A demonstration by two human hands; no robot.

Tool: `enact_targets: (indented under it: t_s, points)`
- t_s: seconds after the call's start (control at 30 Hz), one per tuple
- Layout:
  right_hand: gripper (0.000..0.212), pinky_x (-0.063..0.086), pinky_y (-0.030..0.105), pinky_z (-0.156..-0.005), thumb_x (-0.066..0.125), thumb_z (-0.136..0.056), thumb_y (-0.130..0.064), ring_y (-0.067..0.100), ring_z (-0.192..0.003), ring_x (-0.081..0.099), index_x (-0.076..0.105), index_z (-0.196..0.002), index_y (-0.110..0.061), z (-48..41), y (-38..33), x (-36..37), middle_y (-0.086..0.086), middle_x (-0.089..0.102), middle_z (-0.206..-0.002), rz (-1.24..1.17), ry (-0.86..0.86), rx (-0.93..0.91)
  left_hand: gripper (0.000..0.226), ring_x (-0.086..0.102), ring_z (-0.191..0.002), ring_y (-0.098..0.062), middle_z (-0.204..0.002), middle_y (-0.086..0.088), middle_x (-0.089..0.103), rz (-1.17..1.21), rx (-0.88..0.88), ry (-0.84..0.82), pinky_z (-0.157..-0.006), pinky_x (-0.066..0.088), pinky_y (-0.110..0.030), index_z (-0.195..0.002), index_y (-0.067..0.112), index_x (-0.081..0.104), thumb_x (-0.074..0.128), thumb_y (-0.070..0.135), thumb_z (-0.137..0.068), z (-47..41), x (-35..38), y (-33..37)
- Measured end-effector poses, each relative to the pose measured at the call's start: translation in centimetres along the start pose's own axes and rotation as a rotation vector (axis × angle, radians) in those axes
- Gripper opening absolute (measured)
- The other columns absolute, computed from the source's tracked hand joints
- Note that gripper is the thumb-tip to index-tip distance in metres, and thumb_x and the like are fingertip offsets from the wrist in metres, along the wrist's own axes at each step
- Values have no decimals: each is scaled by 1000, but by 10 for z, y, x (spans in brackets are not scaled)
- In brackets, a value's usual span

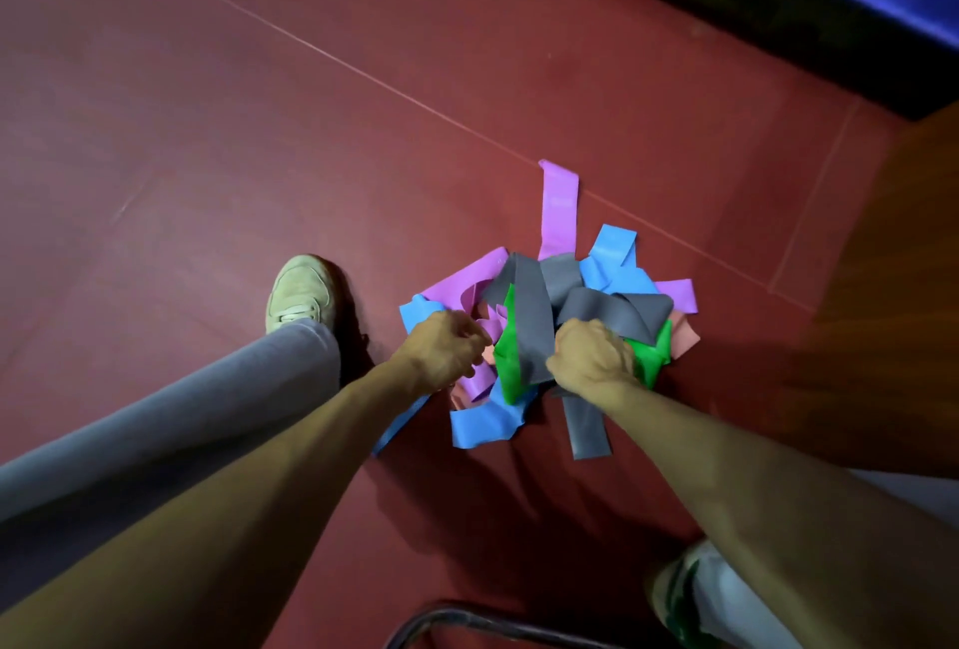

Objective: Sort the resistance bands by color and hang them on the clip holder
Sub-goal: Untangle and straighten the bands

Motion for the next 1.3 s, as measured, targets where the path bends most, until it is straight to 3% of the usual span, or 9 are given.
enact_targets:
  t_s: [0.1,0.23,0.47,0.63,0.83,1.03,1.13,1.23,1.3]
  points:
    - [28,49,35,-84,55,-89,-28,34,-107,61,63,-108,-9,6,-9,-4,17,63,-117,46,-94,-83,19,60,-66,-24,-76,-8,63,-65,63,36,-67,49,-28,-97,0,65,48,7,-92,11,-10,20]
    - [26,36,12,-37,52,-95,-24,9,-44,52,62,-76,-9,14,-23,-18,13,69,-77,-287,-212,-111,13,66,-77,-28,-81,-11,69,-172,125,67,-73,51,-31,-88,4,67,54,7,-88,25,-23,36]
    - [30,30,18,-33,57,-95,-19,9,-39,40,55,-66,-15,48,-40,-90,2,60,-61,-697,-186,-203,36,60,-91,-24,-100,-8,63,-323,336,118,-79,42,-28,-112,7,64,75,13,-78,71,-41,88]
    - [23,28,16,-32,60,-93,-15,8,-39,40,61,-71,-9,100,-43,-143,1,60,-58,-898,-209,-277,17,57,-81,-12,-86,3,63,-294,612,317,-77,45,-30,-88,21,70,79,19,-74,124,-58,139]
    - [29,28,18,-37,60,-92,-21,9,-39,39,58,-65,-11,157,-37,-187,1,52,-53,-997,-176,-405,5,65,-80,-11,-81,4,70,-118,750,409,-79,52,-31,-82,16,69,73,17,-82,181,-66,171]
    - [36,39,32,-54,58,-94,-31,10,-48,43,57,-58,-27,171,-1,-218,-8,45,-49,-803,320,-481,11,65,-72,-19,-73,1,70,308,726,392,-72,54,-42,-78,18,67,74,10,-81,205,-69,156]
    - [24,51,30,-68,50,-94,-5,10,-73,61,64,-85,-22,172,-6,-220,0,65,-79,-893,264,-518,15,61,-64,-8,-65,9,67,383,693,441,-65,54,-31,-79,16,65,70,3,-83,210,-71,163]
    - [52,47,15,-86,36,-75,24,3,-90,65,64,-102,-10,168,-28,-209,7,68,-101,-826,115,-590,9,59,-58,-5,-63,8,64,421,696,387,-59,55,-27,-84,9,64,67,0,-85,214,-73,182]
    - [62,45,23,-98,30,-64,27,15,-106,65,64,-109,1,165,-45,-192,13,68,-111,-702,10,-657,5,59,-56,-4,-66,2,64,450,688,395,-54,55,-25,-89,3,64,66,0,-85,216,-77,187]
Point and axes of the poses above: each hand's wrist, its own z-axis away from the middle knuckle, its own x-axis out of the palm, y = z × x, the point moved 9 cm from there along -z, towards the middle knuckle
